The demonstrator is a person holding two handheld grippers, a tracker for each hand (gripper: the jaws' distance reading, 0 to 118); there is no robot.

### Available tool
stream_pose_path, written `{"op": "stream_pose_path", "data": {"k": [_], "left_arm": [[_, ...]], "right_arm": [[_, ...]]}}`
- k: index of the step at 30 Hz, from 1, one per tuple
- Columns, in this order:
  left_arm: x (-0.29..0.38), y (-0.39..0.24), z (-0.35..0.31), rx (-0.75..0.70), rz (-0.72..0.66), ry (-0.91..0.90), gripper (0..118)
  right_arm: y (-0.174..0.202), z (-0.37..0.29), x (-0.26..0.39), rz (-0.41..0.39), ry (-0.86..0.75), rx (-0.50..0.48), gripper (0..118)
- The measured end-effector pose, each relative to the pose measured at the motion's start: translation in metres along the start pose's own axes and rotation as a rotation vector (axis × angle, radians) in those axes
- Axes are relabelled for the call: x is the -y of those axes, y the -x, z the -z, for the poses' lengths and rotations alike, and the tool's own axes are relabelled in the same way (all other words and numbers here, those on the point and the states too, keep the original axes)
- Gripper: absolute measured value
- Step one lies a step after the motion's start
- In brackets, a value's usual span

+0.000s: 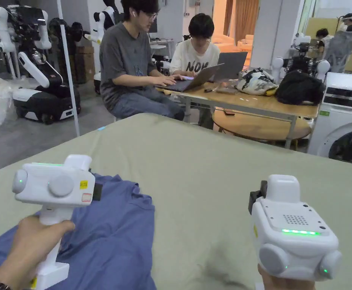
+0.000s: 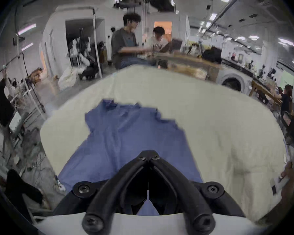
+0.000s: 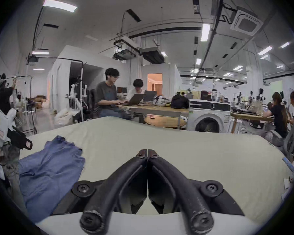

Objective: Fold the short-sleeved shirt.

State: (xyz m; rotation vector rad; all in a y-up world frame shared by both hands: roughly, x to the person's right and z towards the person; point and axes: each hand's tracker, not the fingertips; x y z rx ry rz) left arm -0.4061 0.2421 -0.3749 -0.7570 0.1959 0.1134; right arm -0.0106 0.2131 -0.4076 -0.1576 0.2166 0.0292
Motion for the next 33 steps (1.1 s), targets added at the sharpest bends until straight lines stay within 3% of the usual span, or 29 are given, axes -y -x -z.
{"op": "stream_pose_path", "data": {"k": [1, 3, 5, 7, 16, 18, 19, 22, 24, 27, 33], "left_arm": [[0.003, 0.007, 0.005, 0.016, 0.001, 0.052, 0], [0.005, 0.022, 0.024, 0.020, 0.003, 0.170, 32], [0.009, 0.030, 0.039, 0.046, -0.020, 0.235, 38], [0.013, 0.036, 0.055, 0.130, -0.055, 0.274, 67], [0.047, 0.020, 0.133, 0.031, 0.058, 0.448, 74], [0.057, 0.010, 0.121, 0.009, 0.070, 0.347, 71], [0.059, 0.007, 0.118, 0.001, 0.061, 0.313, 65], [0.065, 0.004, 0.110, 0.056, 0.055, 0.256, 0], [0.070, 0.003, 0.107, -0.012, 0.101, 0.218, 0], [0.070, 0.008, 0.106, 0.036, 0.028, 0.209, 0], [0.031, -0.012, 0.043, 0.118, -0.007, -0.011, 0]], "right_arm": [[0.003, 0.000, 0.003, -0.007, 0.003, -0.006, 0], [0.007, 0.002, 0.007, -0.027, 0.013, -0.020, 0], [0.008, 0.003, 0.011, -0.039, 0.020, -0.020, 0], [0.005, 0.006, 0.013, -0.038, 0.032, -0.019, 0], [-0.021, 0.004, 0.020, -0.015, 0.085, 0.035, 0], [-0.027, 0.003, 0.021, -0.009, 0.092, 0.047, 0], [-0.029, 0.002, 0.021, -0.008, 0.095, 0.051, 0], [-0.036, 0.000, 0.021, -0.004, 0.094, 0.059, 0], [-0.040, 0.000, 0.022, -0.012, 0.098, 0.067, 0], [-0.046, -0.004, 0.022, -0.010, 0.101, 0.072, 0], [-0.060, -0.013, 0.015, -0.015, 0.080, 0.089, 0]]}}
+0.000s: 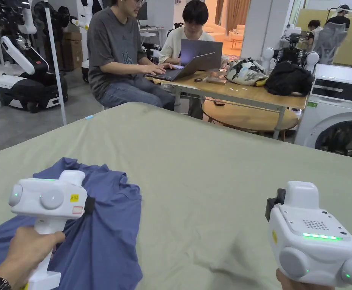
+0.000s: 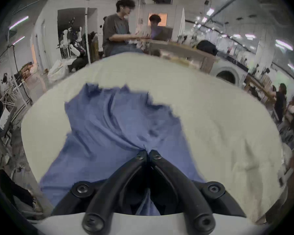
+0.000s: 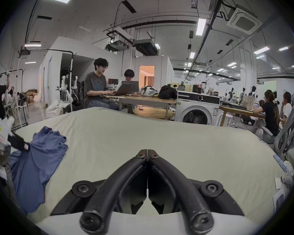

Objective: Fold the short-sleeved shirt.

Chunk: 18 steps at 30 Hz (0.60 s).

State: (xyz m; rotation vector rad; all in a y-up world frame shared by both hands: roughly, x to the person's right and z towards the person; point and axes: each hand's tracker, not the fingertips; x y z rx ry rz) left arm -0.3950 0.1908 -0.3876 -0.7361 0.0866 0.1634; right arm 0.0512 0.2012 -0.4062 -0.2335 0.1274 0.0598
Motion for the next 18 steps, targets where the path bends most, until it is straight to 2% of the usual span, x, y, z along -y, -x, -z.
{"op": "stream_pose_path", "data": {"k": [4, 11, 18], "left_arm": [[-0.039, -0.039, -0.033, 0.083, 0.041, -0.130, 0], [-0.096, -0.155, -0.084, 0.296, 0.175, -0.306, 0], [-0.108, -0.297, -0.105, 0.596, 0.330, -0.318, 0]], "right_arm": [[-0.016, -0.007, -0.008, 0.002, -0.023, 0.028, 0], [-0.056, -0.026, -0.018, 0.004, -0.050, 0.092, 0], [-0.114, -0.059, -0.020, 0.016, -0.068, 0.216, 0]]}}
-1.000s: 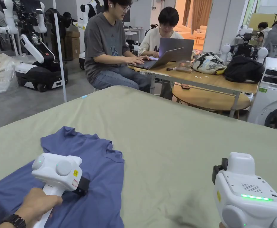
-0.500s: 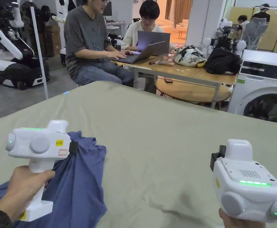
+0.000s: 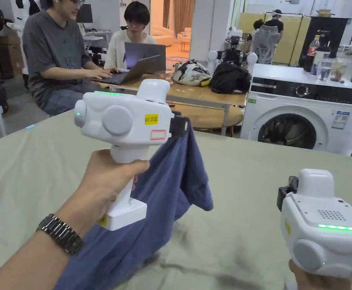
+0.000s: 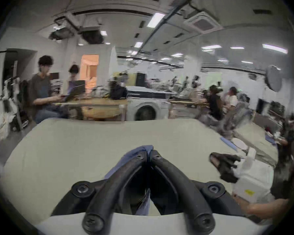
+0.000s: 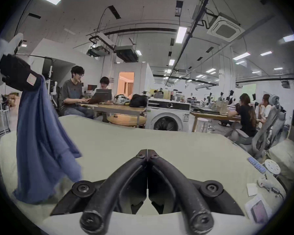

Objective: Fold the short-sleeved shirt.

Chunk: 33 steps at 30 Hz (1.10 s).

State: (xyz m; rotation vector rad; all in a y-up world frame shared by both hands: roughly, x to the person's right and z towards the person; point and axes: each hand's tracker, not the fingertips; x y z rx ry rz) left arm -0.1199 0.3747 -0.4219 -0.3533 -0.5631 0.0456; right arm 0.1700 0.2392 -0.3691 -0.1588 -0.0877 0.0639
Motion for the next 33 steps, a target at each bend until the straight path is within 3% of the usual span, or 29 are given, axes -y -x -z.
{"op": "stream_pose_path", "data": {"k": [8, 12, 16, 20, 22, 27, 28, 30, 33], "left_arm": [[0.041, -0.123, 0.084, 0.307, 0.085, 0.119, 0], [0.093, -0.161, 0.113, 0.374, 0.122, 0.252, 0], [0.142, -0.174, 0.134, 0.434, 0.054, 0.393, 0], [0.161, -0.170, 0.136, 0.401, 0.015, 0.433, 56], [0.159, -0.161, 0.127, 0.370, 0.001, 0.409, 60], [0.146, -0.123, 0.090, 0.252, -0.047, 0.252, 59], [0.145, -0.116, 0.080, 0.221, -0.048, 0.207, 51], [0.143, -0.100, 0.062, 0.171, -0.043, 0.137, 2], [0.142, -0.077, 0.049, 0.073, -0.029, 0.110, 0]], "right_arm": [[-0.083, -0.030, 0.006, 0.013, -0.011, 0.174, 0], [-0.114, -0.039, 0.015, 0.030, 0.016, 0.229, 0], [-0.132, -0.043, 0.027, 0.041, 0.051, 0.257, 0], [-0.134, -0.045, 0.034, 0.055, 0.077, 0.253, 0], [-0.129, -0.045, 0.035, 0.053, 0.087, 0.240, 0], [-0.112, -0.043, 0.033, 0.049, 0.087, 0.187, 0], [-0.108, -0.043, 0.033, 0.051, 0.085, 0.175, 0], [-0.101, -0.039, 0.031, 0.062, 0.081, 0.155, 0], [-0.092, -0.034, 0.030, 0.077, 0.082, 0.128, 0]]}}
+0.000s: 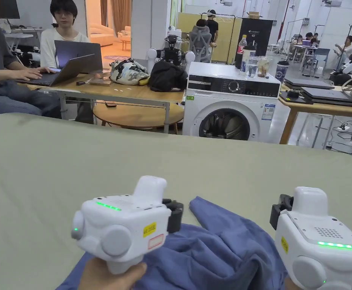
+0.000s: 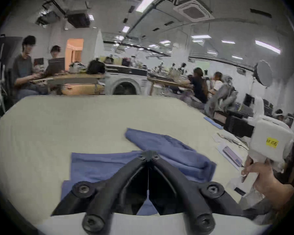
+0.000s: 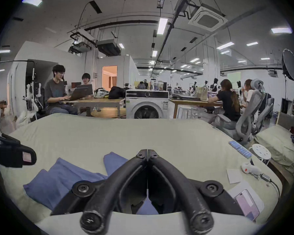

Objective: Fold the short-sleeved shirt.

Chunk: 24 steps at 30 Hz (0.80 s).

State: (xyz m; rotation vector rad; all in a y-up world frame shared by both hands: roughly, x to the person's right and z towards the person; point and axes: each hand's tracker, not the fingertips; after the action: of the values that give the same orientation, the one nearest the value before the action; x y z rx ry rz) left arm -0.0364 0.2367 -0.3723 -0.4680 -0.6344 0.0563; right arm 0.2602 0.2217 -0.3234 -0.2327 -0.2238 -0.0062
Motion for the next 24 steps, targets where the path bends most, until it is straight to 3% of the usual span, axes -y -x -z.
{"op": "stream_pose_path", "data": {"k": [9, 16, 19, 20, 24], "left_arm": [[-0.024, 0.107, 0.019, -0.243, -0.165, 0.120, 0], [-0.031, 0.179, 0.094, -0.236, -0.262, 0.388, 0], [-0.026, 0.195, 0.126, -0.213, -0.296, 0.459, 50], [-0.023, 0.199, 0.137, -0.224, -0.308, 0.474, 61], [-0.008, 0.203, 0.173, -0.311, -0.308, 0.535, 62]], "right_arm": [[0.020, 0.022, -0.003, 0.007, 0.024, -0.042, 0], [0.024, 0.040, -0.003, 0.002, 0.061, -0.058, 0], [0.023, 0.046, 0.000, -0.008, 0.075, -0.061, 0], [0.022, 0.047, 0.001, -0.011, 0.081, -0.060, 0], [0.014, 0.050, 0.006, -0.025, 0.104, -0.052, 0]]}}
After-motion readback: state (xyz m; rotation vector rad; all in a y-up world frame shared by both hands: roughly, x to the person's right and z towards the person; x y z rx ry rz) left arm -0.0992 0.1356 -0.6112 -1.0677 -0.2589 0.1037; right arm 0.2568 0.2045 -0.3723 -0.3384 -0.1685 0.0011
